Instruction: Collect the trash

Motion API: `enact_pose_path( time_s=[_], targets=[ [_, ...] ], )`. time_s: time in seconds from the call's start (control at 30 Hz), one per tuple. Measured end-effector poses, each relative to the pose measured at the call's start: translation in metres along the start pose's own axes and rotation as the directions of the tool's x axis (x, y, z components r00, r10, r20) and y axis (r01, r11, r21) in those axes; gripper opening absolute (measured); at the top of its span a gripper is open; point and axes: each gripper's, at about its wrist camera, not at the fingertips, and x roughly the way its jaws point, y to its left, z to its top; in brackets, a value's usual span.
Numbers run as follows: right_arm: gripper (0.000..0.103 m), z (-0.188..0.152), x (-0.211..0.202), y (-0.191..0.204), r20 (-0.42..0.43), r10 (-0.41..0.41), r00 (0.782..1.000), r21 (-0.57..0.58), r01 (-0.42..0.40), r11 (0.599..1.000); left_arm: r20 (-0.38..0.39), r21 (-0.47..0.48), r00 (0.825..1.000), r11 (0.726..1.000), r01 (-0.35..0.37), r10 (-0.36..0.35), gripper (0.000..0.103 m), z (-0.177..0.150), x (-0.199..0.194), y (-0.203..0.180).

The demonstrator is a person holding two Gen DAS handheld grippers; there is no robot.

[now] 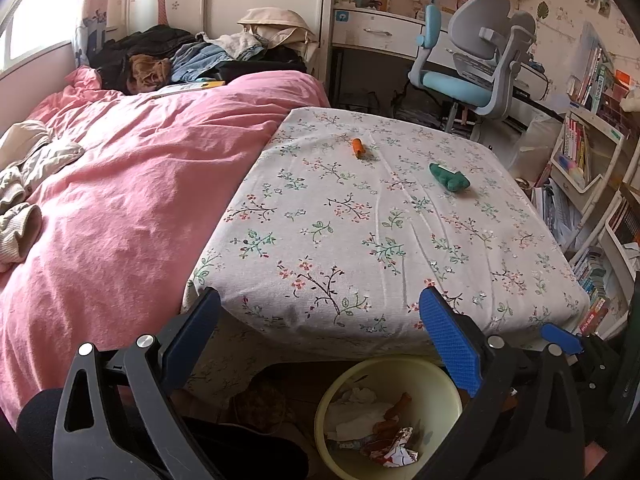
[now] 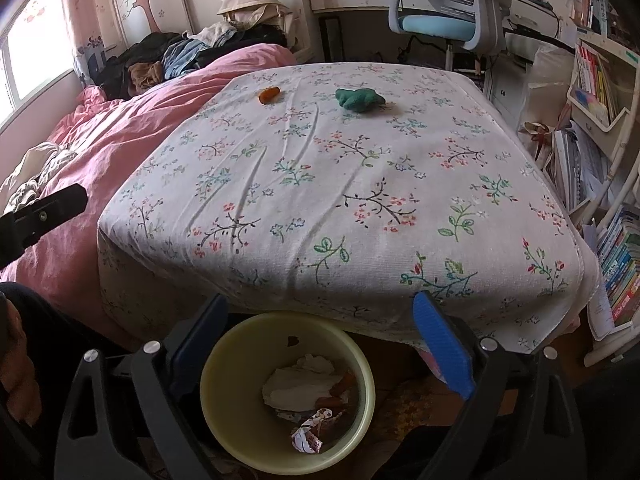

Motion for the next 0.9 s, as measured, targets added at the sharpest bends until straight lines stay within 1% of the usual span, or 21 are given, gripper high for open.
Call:
enact_pose_path(
  time_s=[0.9],
  targets=[
    [0.091,-0.0007,0.0016,0.0016,-0.006,-0.016,1.000,-0.013,0.016,1.000,-0.001,-0.004,1.000,1.000,-0.004,0.004,0.096,0.0007,-0.0005,0.0011]
  ],
)
